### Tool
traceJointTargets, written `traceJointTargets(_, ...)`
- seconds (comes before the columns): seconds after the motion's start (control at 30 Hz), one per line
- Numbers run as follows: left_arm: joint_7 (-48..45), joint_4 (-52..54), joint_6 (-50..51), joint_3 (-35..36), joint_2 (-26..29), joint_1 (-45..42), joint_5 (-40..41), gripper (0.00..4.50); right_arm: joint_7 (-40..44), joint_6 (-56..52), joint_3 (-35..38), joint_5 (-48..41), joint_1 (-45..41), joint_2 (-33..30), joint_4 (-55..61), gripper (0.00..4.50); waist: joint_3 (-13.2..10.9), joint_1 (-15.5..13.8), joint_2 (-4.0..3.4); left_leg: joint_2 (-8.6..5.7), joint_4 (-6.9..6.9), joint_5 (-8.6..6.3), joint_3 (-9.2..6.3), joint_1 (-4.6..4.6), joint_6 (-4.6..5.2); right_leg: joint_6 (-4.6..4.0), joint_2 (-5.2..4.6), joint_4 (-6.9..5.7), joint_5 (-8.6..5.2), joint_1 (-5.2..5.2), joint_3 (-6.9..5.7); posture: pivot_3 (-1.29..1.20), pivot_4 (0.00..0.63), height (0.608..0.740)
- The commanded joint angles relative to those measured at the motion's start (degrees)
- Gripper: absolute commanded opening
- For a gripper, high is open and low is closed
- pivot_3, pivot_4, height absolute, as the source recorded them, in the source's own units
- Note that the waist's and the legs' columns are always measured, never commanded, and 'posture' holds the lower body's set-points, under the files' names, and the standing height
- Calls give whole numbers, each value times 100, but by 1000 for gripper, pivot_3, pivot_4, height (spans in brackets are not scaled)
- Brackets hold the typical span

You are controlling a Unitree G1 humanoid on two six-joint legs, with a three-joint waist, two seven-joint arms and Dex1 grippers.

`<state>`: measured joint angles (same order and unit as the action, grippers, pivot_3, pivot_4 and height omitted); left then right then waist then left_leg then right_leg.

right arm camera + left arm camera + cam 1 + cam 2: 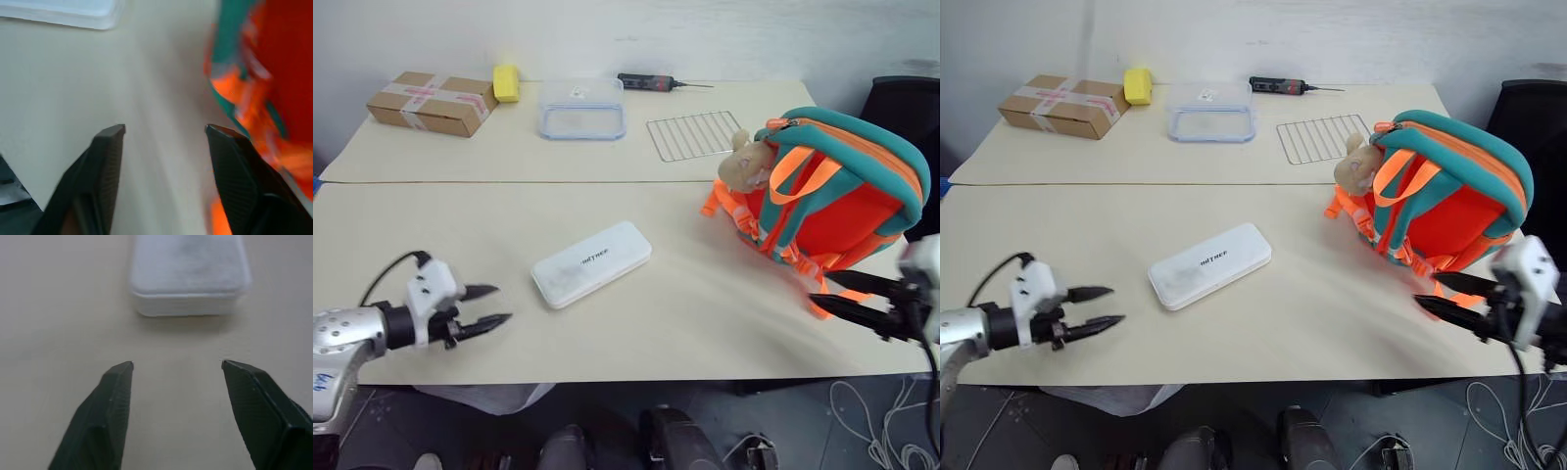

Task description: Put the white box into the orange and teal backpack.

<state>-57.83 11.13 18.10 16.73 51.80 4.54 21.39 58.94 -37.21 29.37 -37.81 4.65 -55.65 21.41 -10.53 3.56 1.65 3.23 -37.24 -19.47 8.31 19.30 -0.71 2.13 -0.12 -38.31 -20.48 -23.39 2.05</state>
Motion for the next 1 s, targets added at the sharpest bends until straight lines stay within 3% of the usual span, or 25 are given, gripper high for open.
traceJointTargets(0.03,-143,187,-252,-91,117,-69,-117,1719,-66,-113,-650,-117,-526,-57,349,1385,0,-17,0,0,0,0,0,2,0,0,0,-2,0,-3,0,0,150,740)
traceJointTargets(0.17,-151,156,-345,-410,91,-289,-285,594,-79,57,-1769,164,-1445,220,268,133,0,-39,1,0,-2,1,-1,6,3,0,-1,4,0,-3,0,0,150,740)
traceJointTargets(0.23,-87,91,-362,-567,38,-445,-383,26,-143,240,-2311,477,-1907,484,-11,0,1,-31,2,0,-8,0,-1,7,5,-1,-2,2,1,-2,-1,0,150,740)
traceJointTargets(0.37,146,-128,-281,-846,-93,-751,-608,26,-684,578,-3324,1411,-2853,1259,-829,0,1,-7,2,-1,-13,1,1,14,6,-1,-2,-4,1,-12,-1,0,150,740)
traceJointTargets(0.53,241,-371,-275,-1018,-233,-1009,-712,26,-1325,979,-3982,2322,-3882,2271,-2248,0,1,59,1,2,-39,1,5,39,5,-3,-1,-39,0,-42,-1,0,150,740)
traceJointTargets(0.77,219,-724,-250,-1203,-364,-1415,-749,26,-1750,1553,-4253,2951,-4841,3399,-3995,0,1,131,1,5,-94,2,3,116,7,-4,-6,-90,0,-117,-8,0,150,740)
traceJointTargets(1.0,193,-966,-204,-1301,-502,-1794,-707,26,-1578,1807,-4382,3205,-4885,3776,-4326,0,1,143,1,5,-98,2,3,116,7,-4,-6,-114,-1,-120,-8,0,150,740)
